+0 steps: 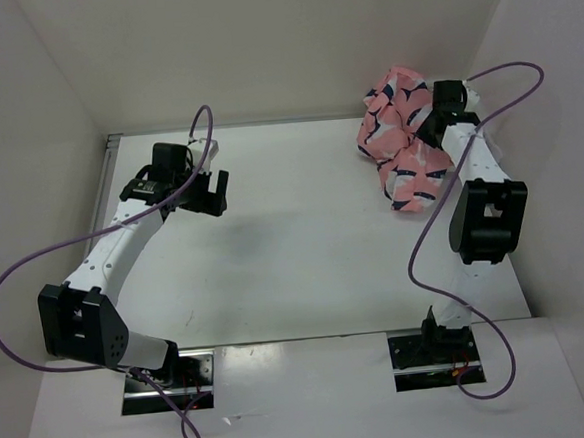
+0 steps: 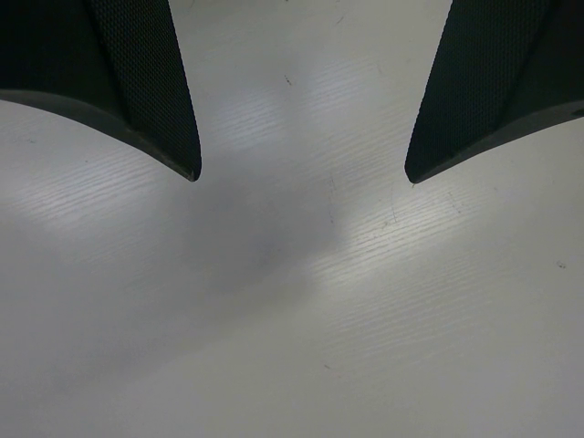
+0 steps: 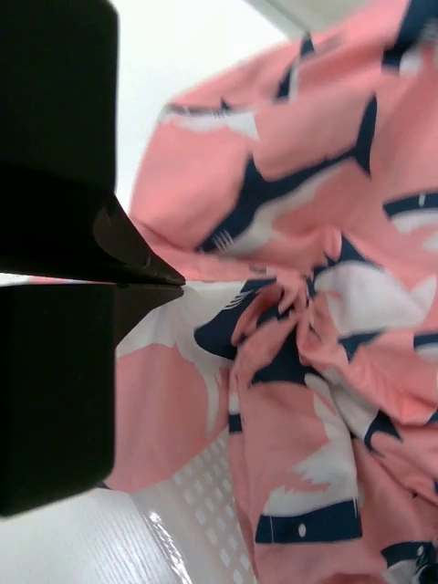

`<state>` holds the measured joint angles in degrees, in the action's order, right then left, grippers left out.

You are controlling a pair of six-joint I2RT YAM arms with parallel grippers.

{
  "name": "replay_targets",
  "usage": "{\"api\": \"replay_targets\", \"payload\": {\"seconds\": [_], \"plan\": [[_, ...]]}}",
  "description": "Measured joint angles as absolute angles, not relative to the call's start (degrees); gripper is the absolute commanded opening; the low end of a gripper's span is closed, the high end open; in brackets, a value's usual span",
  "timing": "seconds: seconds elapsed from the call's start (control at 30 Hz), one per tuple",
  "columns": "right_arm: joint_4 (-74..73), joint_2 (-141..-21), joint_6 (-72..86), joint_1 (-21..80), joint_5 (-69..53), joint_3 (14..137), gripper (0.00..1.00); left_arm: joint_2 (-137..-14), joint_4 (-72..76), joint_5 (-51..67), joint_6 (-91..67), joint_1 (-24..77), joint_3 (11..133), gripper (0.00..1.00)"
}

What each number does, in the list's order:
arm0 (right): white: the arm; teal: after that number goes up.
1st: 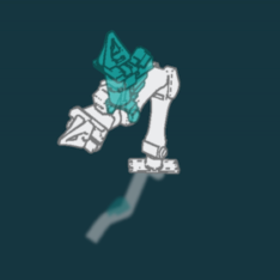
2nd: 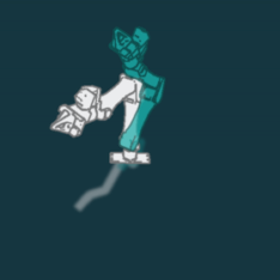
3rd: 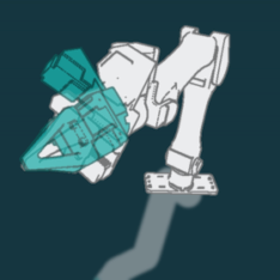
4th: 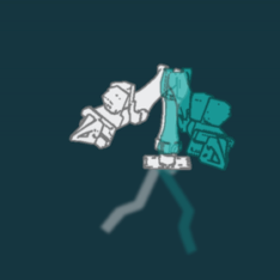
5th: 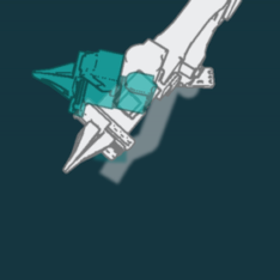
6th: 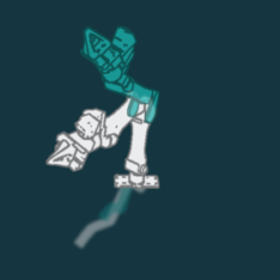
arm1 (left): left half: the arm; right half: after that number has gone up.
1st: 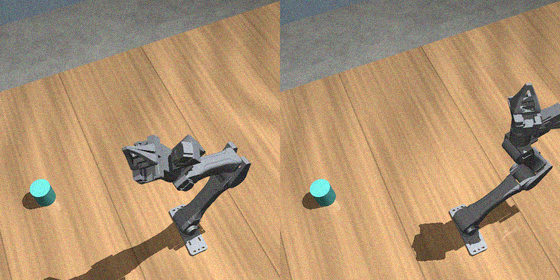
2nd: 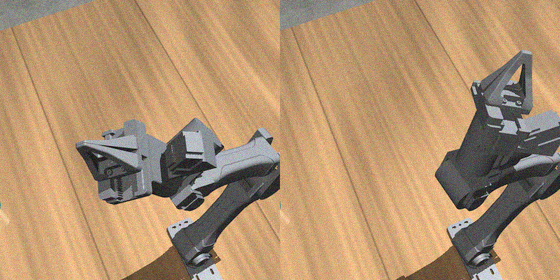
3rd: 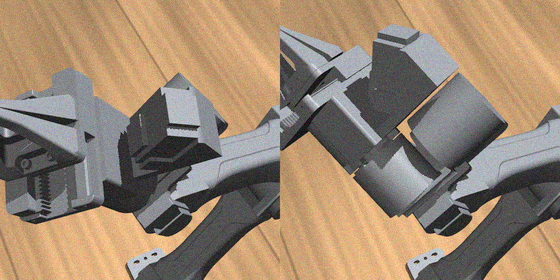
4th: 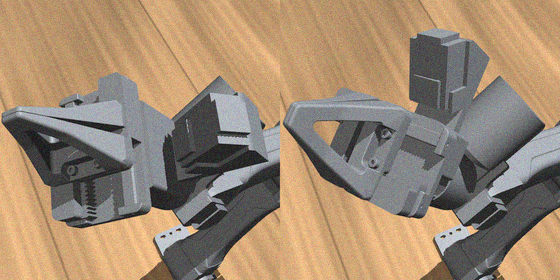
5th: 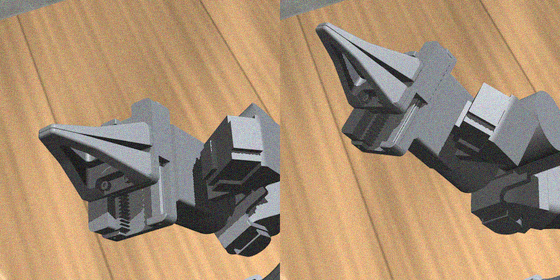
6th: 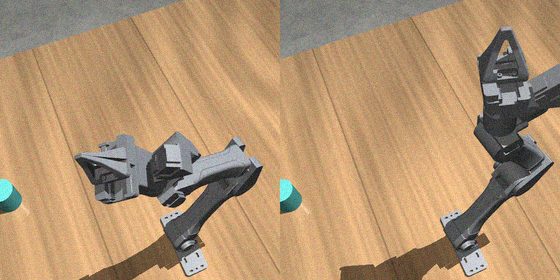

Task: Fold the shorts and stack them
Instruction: Grab the shorts from the pile

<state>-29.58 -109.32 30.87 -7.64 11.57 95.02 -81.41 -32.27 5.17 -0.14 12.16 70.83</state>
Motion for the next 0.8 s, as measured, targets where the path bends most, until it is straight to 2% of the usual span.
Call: {"api": "replay_targets", "payload": {"seconds": [0.03,0.07,0.1,0.2,0.27,0.37,0.43,0.5,0.53,0.57,0.6,0.67,0.8], "plan": [[-29.6,-108.6,30.9,-7.2,11.9,95.0,0.10,-81.4,-32.3,5.2,-0.1,12.2,70.8,0.99],[-29.7,-107.8,30.8,-6.7,12.3,95.2,0.29,-81.4,-32.3,5.2,-0.1,12.2,70.8,0.99],[-30.0,-107.2,30.7,-6.3,12.7,95.7,0.42,-81.4,-32.3,5.2,-0.1,12.2,70.8,0.99],[-30.1,-106.5,29.8,-6.0,13.4,98.1,0.61,-81.4,-32.2,5.2,-0.1,12.2,70.8,0.99],[-30.2,-106.6,29.3,-6.2,13.3,98.8,0.78,-81.4,-32.2,5.2,-0.1,12.2,70.8,0.99],[-31.0,-108.6,28.7,-6.4,13.3,99.7,0.80,-81.4,-32.2,5.3,-0.1,12.2,70.8,0.99],[-31.0,-111.1,28.6,-6.4,13.3,100.4,0.74,-81.4,-32.2,5.3,-0.1,12.2,70.8,0.99],[-31.8,-114.3,28.2,-6.4,13.3,101.2,0.57,-81.4,-32.2,5.3,-0.1,12.2,70.8,0.99],[-32.2,-116.0,28.0,-6.4,13.3,101.7,0.48,-81.4,-32.3,5.3,-0.1,12.2,70.8,0.99],[-32.8,-117.5,28.0,-6.3,13.3,102.2,0.25,-81.4,-32.3,5.3,-0.1,12.2,70.8,0.99],[-33.6,-118.8,28.0,-6.3,13.5,102.7,0.14,-81.4,-32.5,5.3,-0.1,12.2,70.8,0.99],[-34.8,-119.7,28.4,-6.0,14.7,103.1,0.00,-81.4,-32.8,5.3,-0.1,12.2,70.8,0.99],[-36.0,-117.6,28.2,-3.4,19.3,105.3,0.00,-81.4,-33.2,5.1,-0.1,12.2,70.8,0.99]]}}
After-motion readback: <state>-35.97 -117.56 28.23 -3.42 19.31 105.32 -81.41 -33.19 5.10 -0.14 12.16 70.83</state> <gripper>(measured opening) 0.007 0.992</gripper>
